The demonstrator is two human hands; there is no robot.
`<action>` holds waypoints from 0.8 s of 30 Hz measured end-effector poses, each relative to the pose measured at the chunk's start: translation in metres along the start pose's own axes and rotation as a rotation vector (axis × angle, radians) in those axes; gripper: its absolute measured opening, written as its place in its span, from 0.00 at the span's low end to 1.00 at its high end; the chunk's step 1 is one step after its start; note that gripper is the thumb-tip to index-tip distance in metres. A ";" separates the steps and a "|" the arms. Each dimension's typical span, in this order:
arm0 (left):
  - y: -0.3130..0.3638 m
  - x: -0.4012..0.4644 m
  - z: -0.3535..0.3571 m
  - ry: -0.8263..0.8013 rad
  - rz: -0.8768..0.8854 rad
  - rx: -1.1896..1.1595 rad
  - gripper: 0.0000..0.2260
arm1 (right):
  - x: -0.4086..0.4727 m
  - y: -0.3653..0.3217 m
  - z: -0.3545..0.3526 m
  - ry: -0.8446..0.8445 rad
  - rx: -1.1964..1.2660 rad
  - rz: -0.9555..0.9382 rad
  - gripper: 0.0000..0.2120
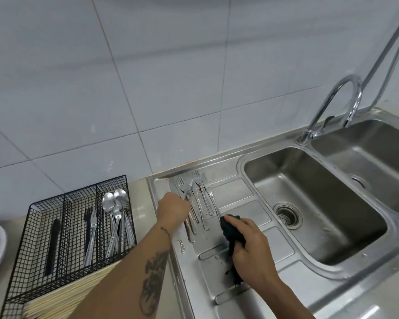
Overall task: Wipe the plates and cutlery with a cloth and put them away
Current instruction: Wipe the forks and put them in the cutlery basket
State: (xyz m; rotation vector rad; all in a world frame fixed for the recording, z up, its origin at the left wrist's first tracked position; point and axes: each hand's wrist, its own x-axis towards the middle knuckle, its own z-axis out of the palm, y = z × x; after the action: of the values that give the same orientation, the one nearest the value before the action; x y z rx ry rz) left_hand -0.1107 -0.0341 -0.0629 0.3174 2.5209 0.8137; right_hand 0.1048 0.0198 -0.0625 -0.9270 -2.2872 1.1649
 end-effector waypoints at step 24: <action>-0.010 -0.215 -0.102 0.174 0.790 0.269 0.07 | -0.065 -0.078 -0.059 0.161 -0.489 -0.489 0.31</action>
State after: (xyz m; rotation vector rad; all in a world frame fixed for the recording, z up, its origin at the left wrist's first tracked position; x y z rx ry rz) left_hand 0.0233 -0.1682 0.0818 1.4468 2.6589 0.7811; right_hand 0.1570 -0.0274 0.0313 -0.5298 -2.5043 0.3233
